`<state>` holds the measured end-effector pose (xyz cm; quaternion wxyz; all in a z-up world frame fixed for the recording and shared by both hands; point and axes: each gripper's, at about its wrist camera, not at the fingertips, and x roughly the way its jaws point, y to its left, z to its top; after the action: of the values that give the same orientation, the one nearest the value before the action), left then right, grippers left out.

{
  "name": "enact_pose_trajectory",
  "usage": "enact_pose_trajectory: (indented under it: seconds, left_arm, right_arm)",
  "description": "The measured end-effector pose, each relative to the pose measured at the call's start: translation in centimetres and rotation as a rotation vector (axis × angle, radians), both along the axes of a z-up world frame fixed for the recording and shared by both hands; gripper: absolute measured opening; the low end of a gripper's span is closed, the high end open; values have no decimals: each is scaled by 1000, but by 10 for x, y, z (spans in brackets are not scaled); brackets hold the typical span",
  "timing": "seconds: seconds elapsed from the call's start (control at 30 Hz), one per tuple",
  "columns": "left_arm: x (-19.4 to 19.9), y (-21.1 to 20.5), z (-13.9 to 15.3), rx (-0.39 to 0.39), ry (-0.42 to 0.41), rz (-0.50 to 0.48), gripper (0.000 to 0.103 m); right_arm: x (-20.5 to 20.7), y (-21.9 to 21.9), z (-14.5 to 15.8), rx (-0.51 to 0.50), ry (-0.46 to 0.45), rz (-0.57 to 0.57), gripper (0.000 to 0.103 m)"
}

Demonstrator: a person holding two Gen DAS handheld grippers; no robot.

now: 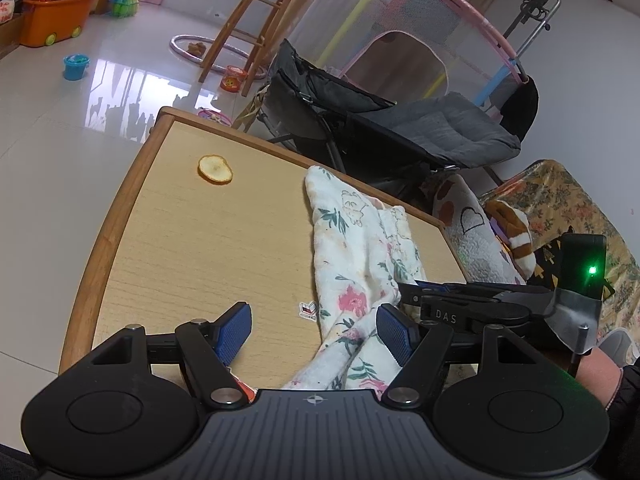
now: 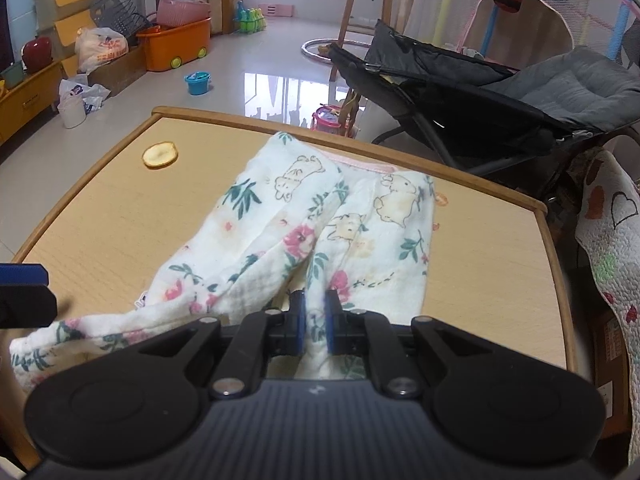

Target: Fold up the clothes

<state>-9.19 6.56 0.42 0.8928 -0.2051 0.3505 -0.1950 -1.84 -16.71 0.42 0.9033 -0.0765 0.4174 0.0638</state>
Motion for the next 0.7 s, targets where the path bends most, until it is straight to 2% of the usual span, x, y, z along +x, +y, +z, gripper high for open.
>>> enact_pose_trajectory:
  seconds: [0.2, 0.33, 0.57, 0.7]
  left_arm:
    - [2, 0, -1, -4, 7, 0, 71]
    - [2, 0, -1, -6, 8, -1, 71]
    - [0, 1, -1, -2, 15, 10, 71]
    - [0, 2, -1, -9, 21, 17, 71]
  right_arm:
    - [1, -2, -1, 6, 8, 13, 11]
    - [-1, -5, 3, 29, 16, 25, 15]
    - [-24, -35, 48, 178, -89, -49, 29]
    - [-50, -46, 68, 175, -89, -66, 30]
